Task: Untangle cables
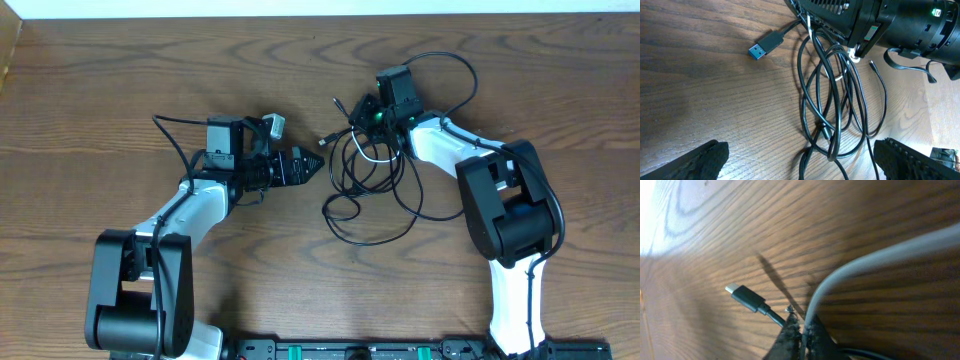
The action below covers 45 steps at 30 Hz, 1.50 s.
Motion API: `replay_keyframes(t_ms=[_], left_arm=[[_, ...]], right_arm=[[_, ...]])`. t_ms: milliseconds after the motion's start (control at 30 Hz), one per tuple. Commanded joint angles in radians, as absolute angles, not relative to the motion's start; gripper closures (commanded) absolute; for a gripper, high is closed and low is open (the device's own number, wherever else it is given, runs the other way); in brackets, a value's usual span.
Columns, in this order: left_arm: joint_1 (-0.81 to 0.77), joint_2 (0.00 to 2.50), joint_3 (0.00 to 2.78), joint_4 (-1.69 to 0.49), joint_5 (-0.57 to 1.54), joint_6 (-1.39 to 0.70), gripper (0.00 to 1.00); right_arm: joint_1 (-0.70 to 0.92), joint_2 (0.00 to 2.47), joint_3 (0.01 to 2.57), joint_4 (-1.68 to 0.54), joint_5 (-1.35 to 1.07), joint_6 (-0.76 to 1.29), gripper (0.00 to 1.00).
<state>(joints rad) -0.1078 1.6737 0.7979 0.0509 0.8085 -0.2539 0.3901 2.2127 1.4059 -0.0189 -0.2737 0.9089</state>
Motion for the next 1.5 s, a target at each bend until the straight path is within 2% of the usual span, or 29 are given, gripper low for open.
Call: replay_keyframes(t_ms=[0, 167, 300, 667, 733, 1000, 1067, 1200, 1467], left_arm=[[-0.108, 1.670, 0.806, 0.049, 0.810, -0.240, 0.01], [-0.108, 1.670, 0.806, 0.049, 0.810, -0.240, 0.01], [-0.108, 1.670, 0.806, 0.049, 0.810, -0.240, 0.01], [-0.108, 1.670, 0.806, 0.049, 0.810, -0.240, 0.01], [-0.108, 1.670, 0.806, 0.049, 0.810, -0.240, 0.01], [-0.108, 1.670, 0.806, 0.049, 0.810, -0.240, 0.01], [-0.108, 1.670, 0.806, 0.049, 0.810, -0.240, 0.01], [-0.108, 1.670, 0.806, 0.049, 0.810, -0.240, 0.01], [-0.108, 1.670, 0.806, 0.049, 0.810, -0.240, 0.01]], right_arm=[[0.380, 2.220, 1.406, 0.043, -0.356, 0.857, 0.99], [0.351, 2.191, 1.407, 0.165, -0.513, 0.821, 0.99], [0.323, 2.113, 1.407, 0.165, -0.531, 0.754, 0.99], [0.189, 1.747, 1.407, 0.174, -0.705, 0.668, 0.99], [0.189, 1.709, 1.407, 0.094, -0.651, 0.597, 0.99], [0.326, 1.786, 1.405, -0.553, -0.286, 0.586, 0.99], [0.375, 1.830, 1.405, -0.586, -0.297, 0.560, 0.99], [0.463, 1.860, 1.407, -0.531, -0.342, 0.383, 0.99], [0.440, 1.647, 1.422, -0.507, -0.478, 0.196, 0.99]])
